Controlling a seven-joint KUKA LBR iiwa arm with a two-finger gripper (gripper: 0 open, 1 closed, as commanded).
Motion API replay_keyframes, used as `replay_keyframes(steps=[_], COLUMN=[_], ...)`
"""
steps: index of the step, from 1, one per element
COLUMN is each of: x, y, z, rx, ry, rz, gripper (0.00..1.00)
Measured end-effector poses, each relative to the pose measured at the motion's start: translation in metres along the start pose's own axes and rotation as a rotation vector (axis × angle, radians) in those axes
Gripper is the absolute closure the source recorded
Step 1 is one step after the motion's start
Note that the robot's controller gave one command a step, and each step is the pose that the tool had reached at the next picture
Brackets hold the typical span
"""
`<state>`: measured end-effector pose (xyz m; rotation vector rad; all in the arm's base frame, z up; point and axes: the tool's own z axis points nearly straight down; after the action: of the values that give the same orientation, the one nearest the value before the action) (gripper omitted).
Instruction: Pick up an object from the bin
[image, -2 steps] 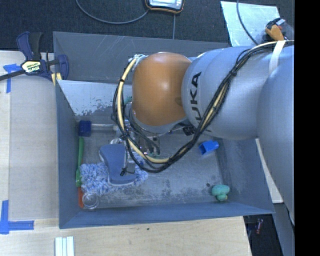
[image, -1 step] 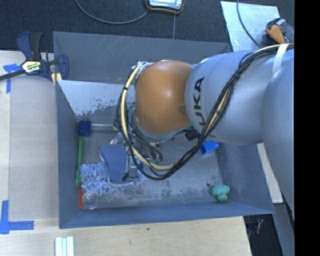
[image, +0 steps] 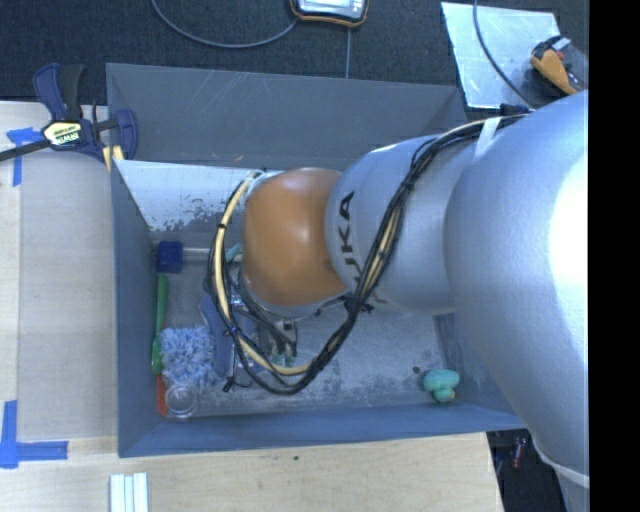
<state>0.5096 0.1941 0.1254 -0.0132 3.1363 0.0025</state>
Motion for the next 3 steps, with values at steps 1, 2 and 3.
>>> replay_keyframes(steps=[1,2,3], x=[0.0,0.005,0.014], y=[0.005,0.036,0.01], z=[-0.006,-0.06,-0.078], rx=[-0.002,-0.005,0.0], ry=[-0.014,-0.011,-0.008], rz=[-0.029,-0.018,-0.011], gripper=[0.0,0.0,0.0])
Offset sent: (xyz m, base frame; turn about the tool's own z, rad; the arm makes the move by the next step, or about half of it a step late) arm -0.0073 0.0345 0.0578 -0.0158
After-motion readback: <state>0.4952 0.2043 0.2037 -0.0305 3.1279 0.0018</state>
